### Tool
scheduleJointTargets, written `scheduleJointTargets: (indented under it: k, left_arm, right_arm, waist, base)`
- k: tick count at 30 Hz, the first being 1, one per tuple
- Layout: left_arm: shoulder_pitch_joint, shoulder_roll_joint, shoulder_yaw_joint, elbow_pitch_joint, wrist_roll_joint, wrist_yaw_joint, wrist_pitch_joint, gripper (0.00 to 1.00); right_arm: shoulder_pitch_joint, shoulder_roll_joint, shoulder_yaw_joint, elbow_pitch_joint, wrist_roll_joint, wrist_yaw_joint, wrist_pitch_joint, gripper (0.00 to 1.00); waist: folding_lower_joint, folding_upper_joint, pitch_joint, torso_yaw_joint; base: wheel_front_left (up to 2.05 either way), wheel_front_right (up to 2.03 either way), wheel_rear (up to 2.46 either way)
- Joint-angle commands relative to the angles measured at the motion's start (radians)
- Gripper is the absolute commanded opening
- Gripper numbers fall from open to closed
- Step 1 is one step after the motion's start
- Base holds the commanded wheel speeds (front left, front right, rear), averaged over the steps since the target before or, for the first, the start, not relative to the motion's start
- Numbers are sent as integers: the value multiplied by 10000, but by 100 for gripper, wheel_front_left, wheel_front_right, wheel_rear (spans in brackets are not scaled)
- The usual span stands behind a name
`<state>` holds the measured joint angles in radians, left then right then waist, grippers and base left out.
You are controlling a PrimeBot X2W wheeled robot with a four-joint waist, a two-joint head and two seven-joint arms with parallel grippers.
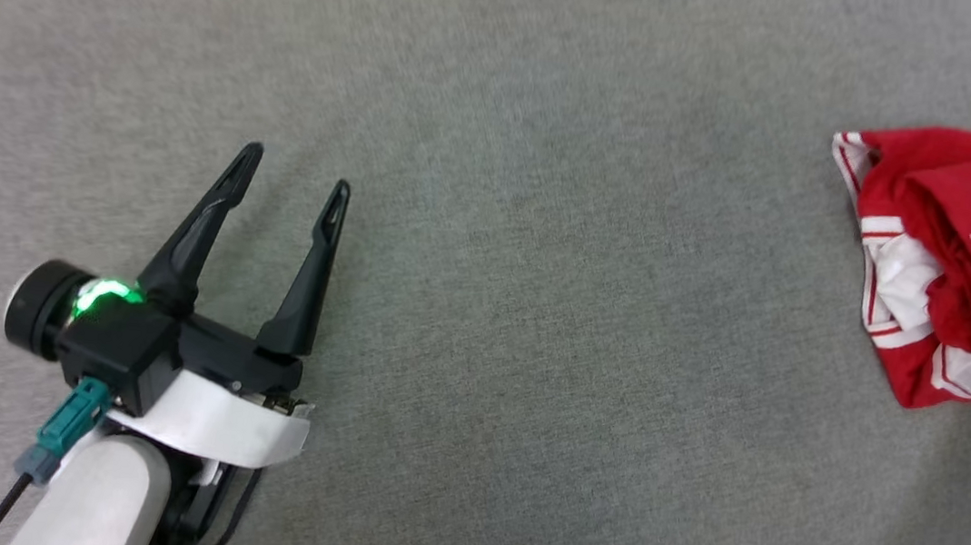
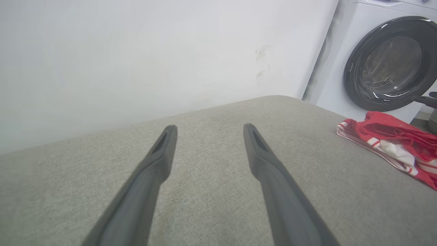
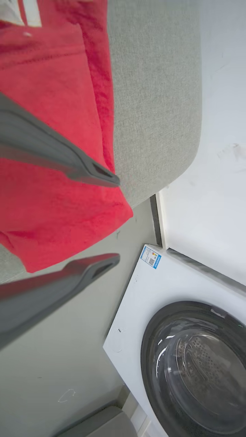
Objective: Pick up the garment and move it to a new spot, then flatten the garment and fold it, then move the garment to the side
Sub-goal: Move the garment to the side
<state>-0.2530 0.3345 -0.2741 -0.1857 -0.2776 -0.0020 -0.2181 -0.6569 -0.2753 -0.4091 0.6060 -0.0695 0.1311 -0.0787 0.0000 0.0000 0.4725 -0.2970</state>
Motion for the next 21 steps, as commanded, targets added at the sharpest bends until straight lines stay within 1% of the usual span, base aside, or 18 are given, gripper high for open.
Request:
scheduleJointTargets:
  k: [1, 5, 12, 17, 21]
  left_arm:
    - [210, -57, 112, 77, 11, 181, -107, 100]
    - [788, -322, 190, 297, -16, 541, -269, 100]
    - [1533, -649, 310, 752, -163, 819, -410, 100]
    - [1994, -792, 580, 1071, -192, 1114, -452, 100]
    - [2317, -781, 906, 1253, -219, 1270, -471, 100]
  right_arm:
    - [411, 140, 225, -262, 115, -7, -96, 100]
    - [1552, 498, 940, -1188, 503, -9, -294, 100]
    - [3324, 927, 1953, -2571, 1286, -7, -115, 100]
    - [4170, 1249, 2636, -3379, 1691, -7, 42, 100]
    - [4728, 1345, 3065, -4163, 1919, -7, 211, 100]
  waist:
    - [0, 0, -720, 301]
    - [0, 0, -1459, 591]
    - [0, 0, -2550, 1449]
    - [0, 0, -3187, 2075]
    - [0, 0, -3567, 2539]
  base:
    - [0, 0, 0]
    - [0, 0, 0]
    - [0, 0, 0]
    - [0, 0, 0]
    - [0, 0, 0]
